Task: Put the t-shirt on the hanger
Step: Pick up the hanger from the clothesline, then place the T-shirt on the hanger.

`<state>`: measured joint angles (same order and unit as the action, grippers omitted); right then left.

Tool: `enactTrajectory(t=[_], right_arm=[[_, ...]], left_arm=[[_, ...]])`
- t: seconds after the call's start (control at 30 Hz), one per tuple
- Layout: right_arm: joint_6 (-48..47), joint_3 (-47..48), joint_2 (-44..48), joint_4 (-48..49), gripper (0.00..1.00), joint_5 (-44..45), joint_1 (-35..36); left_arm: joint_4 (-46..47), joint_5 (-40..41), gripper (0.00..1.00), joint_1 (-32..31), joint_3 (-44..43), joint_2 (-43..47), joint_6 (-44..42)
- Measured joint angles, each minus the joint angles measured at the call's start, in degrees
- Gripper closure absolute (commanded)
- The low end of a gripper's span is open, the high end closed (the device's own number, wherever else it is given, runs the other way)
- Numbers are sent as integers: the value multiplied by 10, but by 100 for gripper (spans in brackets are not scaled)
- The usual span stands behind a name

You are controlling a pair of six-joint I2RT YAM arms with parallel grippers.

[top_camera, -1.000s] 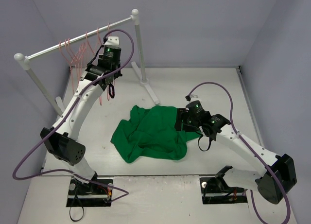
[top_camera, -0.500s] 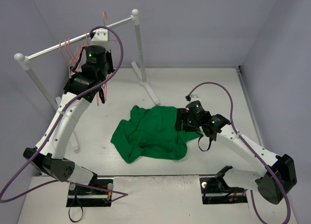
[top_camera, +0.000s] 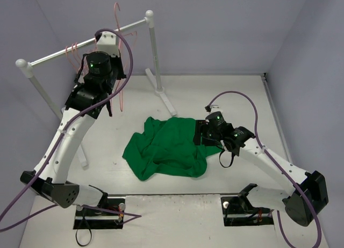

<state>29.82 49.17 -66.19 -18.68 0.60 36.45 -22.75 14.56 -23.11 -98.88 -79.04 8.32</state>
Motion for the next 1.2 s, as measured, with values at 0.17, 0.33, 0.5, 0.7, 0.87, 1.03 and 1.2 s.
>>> enactTrajectory(t=[0.17, 0.33, 0.5, 0.7, 0.87, 1.03, 1.2], right_arm=[[1, -11, 0, 0, 39, 1, 0], [1, -18, -17, 2, 40, 7, 0], [1, -20, -89, 25, 43, 11, 0], [0, -21, -213, 79, 45, 12, -2], [-22, 53, -313, 101, 46, 18, -9], [-62, 161, -404, 116, 45, 22, -39], [-110, 255, -475, 124, 42, 25, -78]], left_arm=[[-7, -28, 100, 0, 30, 50, -7], [-32, -68, 100, 0, 68, 117, -22], [-56, -123, 100, 0, 127, 198, -34], [-86, -213, 100, 0, 213, 288, -45], [-121, -273, 100, 0, 282, 345, -51], [-145, -297, 100, 0, 335, 388, -53], [-153, -322, 100, 0, 377, 420, -53]])
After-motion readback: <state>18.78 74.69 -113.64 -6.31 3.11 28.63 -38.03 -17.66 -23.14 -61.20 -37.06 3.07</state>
